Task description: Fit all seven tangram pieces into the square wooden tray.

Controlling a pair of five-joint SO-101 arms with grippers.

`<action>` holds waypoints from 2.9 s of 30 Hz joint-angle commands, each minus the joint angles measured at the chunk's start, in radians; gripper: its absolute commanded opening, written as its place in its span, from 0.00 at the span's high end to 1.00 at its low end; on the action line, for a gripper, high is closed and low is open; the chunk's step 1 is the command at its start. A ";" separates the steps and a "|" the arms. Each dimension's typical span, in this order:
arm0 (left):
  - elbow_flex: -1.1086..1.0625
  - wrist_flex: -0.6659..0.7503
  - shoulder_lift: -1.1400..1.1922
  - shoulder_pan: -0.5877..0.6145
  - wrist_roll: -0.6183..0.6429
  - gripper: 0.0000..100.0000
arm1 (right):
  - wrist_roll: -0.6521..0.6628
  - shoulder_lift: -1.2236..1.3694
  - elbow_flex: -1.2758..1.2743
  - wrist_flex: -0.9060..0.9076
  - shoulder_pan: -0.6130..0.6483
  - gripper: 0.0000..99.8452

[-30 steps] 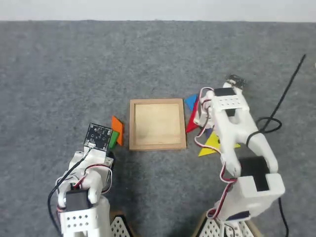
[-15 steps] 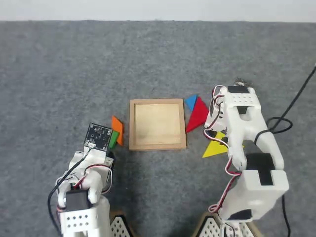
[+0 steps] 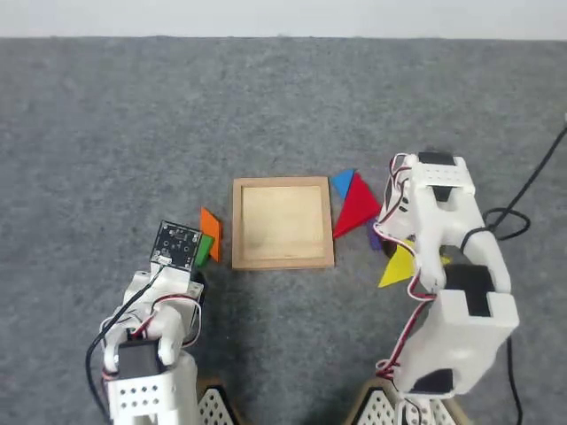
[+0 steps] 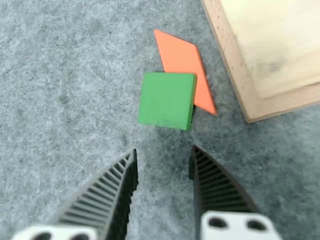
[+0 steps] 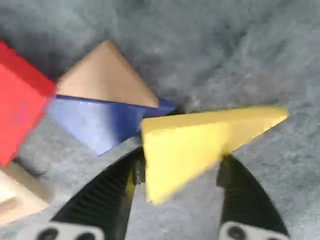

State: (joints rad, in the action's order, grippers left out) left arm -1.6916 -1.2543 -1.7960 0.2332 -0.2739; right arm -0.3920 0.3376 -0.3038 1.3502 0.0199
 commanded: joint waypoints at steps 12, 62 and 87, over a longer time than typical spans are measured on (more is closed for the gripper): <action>0.007 -0.005 -0.002 0.006 -0.009 0.83 | 0.043 0.062 0.002 0.035 -0.064 0.95; 0.007 -0.005 -0.002 0.006 -0.009 0.83 | -0.505 0.295 0.615 -0.295 -0.142 0.68; 0.007 -0.005 -0.002 0.006 -0.009 0.83 | -0.299 0.829 1.433 0.372 -0.240 0.87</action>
State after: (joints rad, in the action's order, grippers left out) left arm -1.6916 -1.2543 -1.7960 0.2332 -0.2739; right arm -0.7465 1.1155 1.1124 1.6817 -0.1918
